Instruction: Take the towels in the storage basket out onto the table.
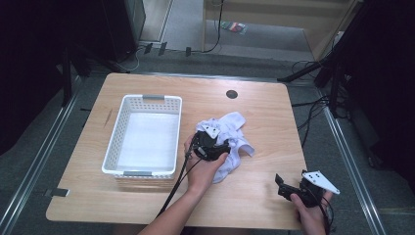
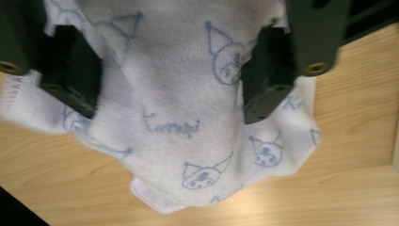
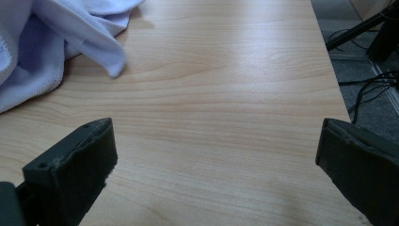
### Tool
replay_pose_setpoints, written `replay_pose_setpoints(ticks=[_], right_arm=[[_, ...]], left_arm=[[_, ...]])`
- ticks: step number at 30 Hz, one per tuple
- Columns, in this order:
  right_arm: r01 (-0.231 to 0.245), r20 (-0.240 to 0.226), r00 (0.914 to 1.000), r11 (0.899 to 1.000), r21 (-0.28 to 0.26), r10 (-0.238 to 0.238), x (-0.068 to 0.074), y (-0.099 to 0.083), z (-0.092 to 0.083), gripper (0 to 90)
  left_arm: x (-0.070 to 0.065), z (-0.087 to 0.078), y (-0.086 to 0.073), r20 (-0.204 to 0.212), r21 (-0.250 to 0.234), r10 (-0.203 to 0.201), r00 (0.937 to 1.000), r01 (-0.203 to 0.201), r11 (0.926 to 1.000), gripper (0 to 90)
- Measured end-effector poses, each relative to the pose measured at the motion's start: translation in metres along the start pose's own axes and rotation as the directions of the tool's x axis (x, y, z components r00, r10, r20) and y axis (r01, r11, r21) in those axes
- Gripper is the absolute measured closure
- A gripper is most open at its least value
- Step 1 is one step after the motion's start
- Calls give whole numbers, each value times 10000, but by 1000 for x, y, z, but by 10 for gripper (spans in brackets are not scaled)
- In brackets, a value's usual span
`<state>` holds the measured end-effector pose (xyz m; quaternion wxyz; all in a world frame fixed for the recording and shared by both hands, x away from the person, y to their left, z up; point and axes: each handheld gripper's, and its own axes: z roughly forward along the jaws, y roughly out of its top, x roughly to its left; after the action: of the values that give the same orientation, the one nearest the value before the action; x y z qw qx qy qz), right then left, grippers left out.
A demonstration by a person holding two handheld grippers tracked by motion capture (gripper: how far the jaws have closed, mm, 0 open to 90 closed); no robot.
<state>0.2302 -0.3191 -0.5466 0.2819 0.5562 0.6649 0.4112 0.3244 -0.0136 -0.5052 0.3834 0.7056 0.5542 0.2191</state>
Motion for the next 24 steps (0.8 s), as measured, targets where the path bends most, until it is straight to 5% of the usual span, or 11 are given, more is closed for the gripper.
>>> replay_pose_setpoints(ticks=[3,6,16,24], right_arm=[[-4,3,10000,10000,0,4,0,0,0,0],[6,6,10000,10000,5,-6,0,0,0,0],[10,18,10000,10000,17,-10,0,0,0,0],[19,25,10000,10000,18,-19,0,0,0,0]], left_arm=[[-1,-2,2,-133,142,38,9999,-36,9999,83],[0,-8,5,-196,12,106,9998,-106,9999,28],[12,-35,16,633,-380,277,9976,-254,9990,0],[26,-62,27,776,-822,367,9963,-303,9962,0]])
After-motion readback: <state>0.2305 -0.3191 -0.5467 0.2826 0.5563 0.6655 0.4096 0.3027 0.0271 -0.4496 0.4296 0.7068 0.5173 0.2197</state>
